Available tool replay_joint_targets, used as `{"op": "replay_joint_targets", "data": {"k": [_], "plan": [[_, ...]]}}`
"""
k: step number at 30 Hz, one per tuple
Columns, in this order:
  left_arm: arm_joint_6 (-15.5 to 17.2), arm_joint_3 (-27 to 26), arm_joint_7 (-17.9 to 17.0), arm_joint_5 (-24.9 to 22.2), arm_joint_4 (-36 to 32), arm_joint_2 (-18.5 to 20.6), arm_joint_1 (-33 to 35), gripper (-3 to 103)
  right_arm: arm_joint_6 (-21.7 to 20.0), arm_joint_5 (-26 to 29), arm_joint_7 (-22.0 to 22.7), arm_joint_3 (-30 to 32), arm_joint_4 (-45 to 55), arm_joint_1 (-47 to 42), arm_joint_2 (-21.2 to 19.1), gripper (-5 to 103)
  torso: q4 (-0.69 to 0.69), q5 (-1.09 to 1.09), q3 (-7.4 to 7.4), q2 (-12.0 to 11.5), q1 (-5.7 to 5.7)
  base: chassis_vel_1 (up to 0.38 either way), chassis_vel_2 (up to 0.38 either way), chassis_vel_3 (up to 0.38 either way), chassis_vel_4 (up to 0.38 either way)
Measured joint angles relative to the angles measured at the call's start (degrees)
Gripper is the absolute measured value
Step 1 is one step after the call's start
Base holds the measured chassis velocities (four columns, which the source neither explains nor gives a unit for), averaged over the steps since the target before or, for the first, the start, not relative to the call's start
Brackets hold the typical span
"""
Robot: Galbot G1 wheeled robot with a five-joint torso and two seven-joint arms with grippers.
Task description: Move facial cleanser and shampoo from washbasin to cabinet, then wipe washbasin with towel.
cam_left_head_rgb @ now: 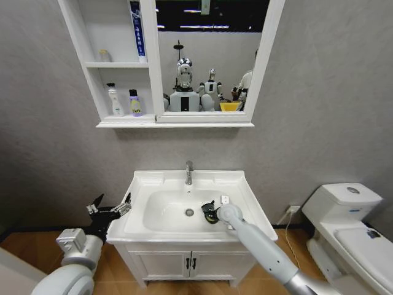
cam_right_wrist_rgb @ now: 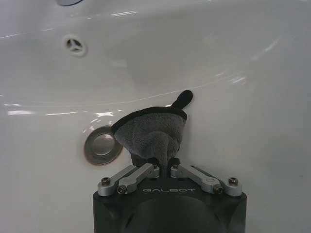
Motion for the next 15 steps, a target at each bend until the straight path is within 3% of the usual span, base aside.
{"op": "replay_joint_targets", "data": {"k": [5,15], "plan": [[0.0,0.0,0.0,0.0,0.0,0.0,0.0,100,0.0,-1.3,-1.6,-1.6,-1.8,1.1,3.2,5,0.01,0.0,0.0,0.0,0.0,0.0,0.0,0.0,0.0],[0.0,0.0,0.0,0.0,0.0,0.0,0.0,100,2.2,-4.7,-9.7,-4.2,-6.1,4.4,8.9,5,0.01,0.0,0.0,0.0,0.0,0.0,0.0,0.0,0.0]]}}
